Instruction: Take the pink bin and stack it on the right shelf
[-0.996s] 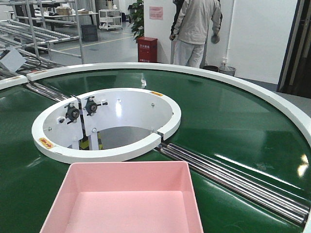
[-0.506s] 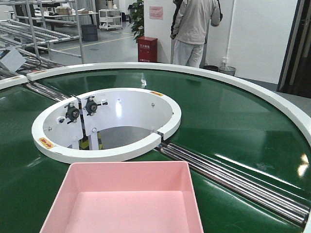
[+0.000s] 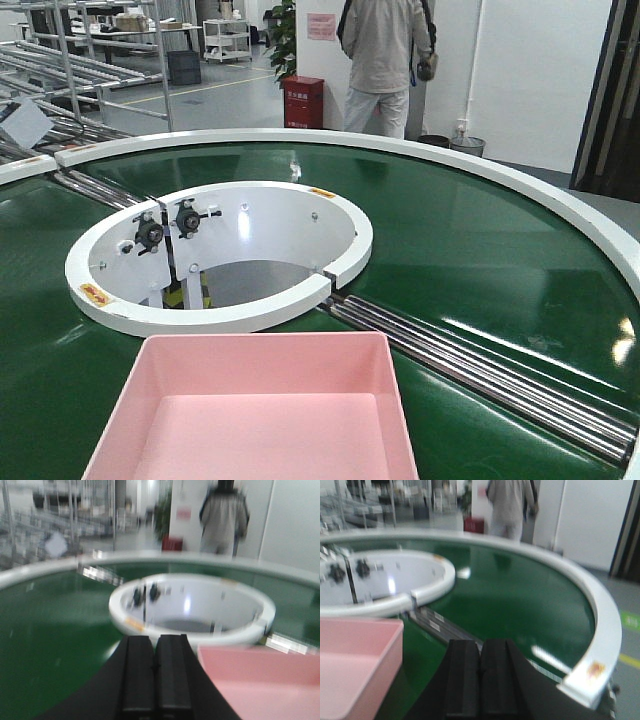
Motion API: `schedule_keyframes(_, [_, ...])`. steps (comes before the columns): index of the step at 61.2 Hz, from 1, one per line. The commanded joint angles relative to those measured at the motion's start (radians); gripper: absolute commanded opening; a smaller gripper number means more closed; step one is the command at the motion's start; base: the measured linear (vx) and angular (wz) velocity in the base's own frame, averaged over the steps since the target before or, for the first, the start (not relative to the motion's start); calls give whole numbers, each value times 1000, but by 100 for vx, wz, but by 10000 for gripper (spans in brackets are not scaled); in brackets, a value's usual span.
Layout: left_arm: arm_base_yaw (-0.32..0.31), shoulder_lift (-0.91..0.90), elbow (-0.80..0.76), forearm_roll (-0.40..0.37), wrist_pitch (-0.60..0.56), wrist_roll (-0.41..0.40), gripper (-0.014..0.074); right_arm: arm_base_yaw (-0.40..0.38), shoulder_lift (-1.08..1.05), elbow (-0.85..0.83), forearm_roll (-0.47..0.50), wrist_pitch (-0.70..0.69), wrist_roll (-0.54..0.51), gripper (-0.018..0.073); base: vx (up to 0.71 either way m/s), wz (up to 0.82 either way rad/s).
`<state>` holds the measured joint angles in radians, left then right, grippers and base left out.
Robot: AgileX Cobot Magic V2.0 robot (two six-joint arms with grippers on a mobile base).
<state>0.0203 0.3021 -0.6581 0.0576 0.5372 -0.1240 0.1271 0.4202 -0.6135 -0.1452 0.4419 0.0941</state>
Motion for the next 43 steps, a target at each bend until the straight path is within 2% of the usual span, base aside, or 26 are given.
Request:
schedule_keyframes(1, [1,85,-42,-3,46,55,-6,1,96,-55,-10,15,-10,-8,0,0])
schedule_keyframes(7, [1,150,-37,-4,108,66,-6,1,187,-52,-10,48,-8,-8,0,0])
schedule_keyframes(19, [1,202,-31,-4,71,66,-3,1,319,-52,-14,69,-8,-5,0,0])
schedule_keyframes(24, [1,231,-31,0,81,69,30,1,366,-58,-20,78,-23,33,0,0])
schedule_keyframes(27, [1,258,-35,-4,86,86,71,4,406,-80,-14,100,-56,83,0,0])
schedule_keyframes(33, [-3,320,-64,-9,92,178,206,4,488,-156,6,172,-160,223,0,0])
schedule_keyframes(43, [-65,425,-131,-58,74,235,456,4,608,-285,112,204,-319,487,0,0])
